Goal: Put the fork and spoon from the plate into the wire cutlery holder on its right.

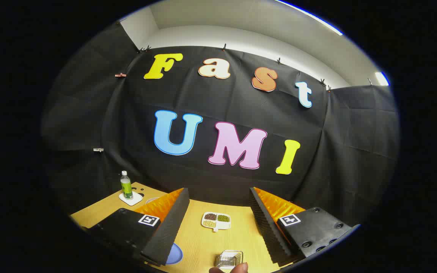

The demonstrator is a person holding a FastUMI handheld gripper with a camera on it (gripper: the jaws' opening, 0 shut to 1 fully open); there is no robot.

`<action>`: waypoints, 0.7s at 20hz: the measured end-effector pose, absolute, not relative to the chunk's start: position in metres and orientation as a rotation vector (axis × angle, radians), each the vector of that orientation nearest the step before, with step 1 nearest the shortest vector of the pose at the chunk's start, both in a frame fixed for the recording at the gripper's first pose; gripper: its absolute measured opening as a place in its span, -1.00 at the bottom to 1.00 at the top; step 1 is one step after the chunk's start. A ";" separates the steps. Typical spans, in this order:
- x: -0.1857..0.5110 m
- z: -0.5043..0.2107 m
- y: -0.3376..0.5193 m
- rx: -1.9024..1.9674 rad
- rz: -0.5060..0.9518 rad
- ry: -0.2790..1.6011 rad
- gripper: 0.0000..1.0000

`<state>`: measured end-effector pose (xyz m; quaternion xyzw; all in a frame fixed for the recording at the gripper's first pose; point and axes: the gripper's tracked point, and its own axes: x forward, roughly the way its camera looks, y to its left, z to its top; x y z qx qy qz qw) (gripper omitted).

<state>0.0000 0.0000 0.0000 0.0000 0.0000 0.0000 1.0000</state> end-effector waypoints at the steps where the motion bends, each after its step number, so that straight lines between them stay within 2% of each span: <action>1: 0.000 0.000 -0.001 -0.002 -0.004 0.001 0.96; 14: 0.002 0.000 -0.003 -0.001 -0.016 -0.002 0.96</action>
